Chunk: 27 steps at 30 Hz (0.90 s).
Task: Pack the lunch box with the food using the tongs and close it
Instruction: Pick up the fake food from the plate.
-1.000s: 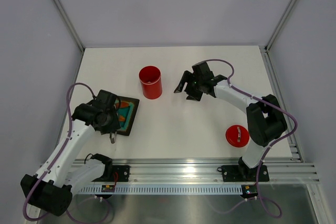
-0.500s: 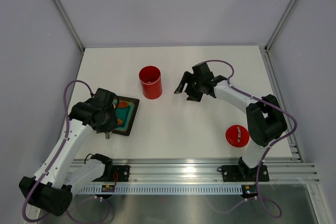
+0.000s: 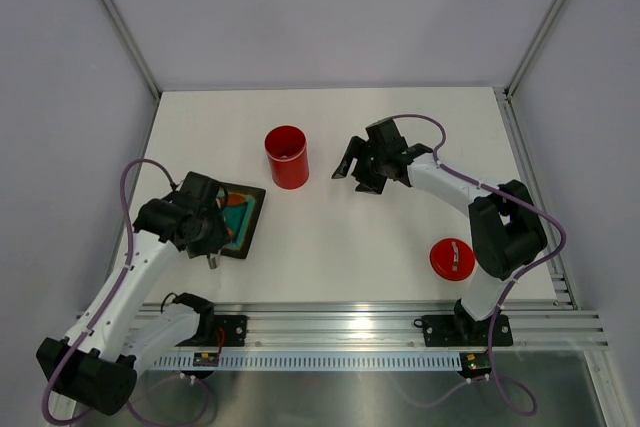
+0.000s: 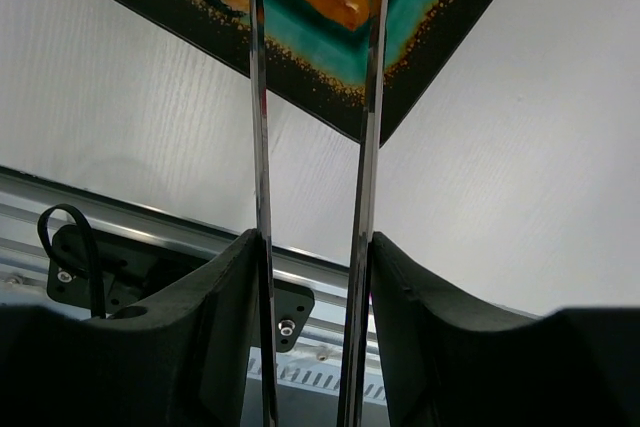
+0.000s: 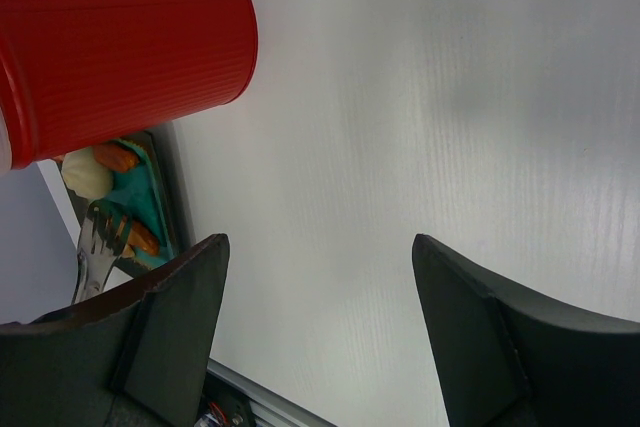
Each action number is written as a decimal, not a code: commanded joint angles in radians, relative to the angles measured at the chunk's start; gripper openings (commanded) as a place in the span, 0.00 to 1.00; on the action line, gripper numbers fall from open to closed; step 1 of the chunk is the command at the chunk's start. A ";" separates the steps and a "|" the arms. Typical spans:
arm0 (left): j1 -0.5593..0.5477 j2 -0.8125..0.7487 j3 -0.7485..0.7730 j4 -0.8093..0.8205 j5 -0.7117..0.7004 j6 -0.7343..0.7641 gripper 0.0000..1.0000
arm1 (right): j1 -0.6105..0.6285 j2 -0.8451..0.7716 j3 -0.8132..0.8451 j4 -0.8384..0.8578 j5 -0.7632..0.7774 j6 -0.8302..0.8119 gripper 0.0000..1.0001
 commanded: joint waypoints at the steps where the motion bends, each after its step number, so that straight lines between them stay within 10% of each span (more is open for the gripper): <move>1: -0.018 -0.026 -0.003 0.013 -0.013 -0.064 0.47 | 0.008 -0.036 0.008 0.011 -0.016 -0.007 0.82; 12: -0.056 -0.011 0.000 0.086 0.050 -0.029 0.37 | 0.008 -0.035 -0.007 0.024 -0.018 -0.002 0.82; 27: -0.069 0.027 0.025 0.072 0.052 0.018 0.50 | 0.009 -0.048 -0.029 0.028 -0.010 0.004 0.82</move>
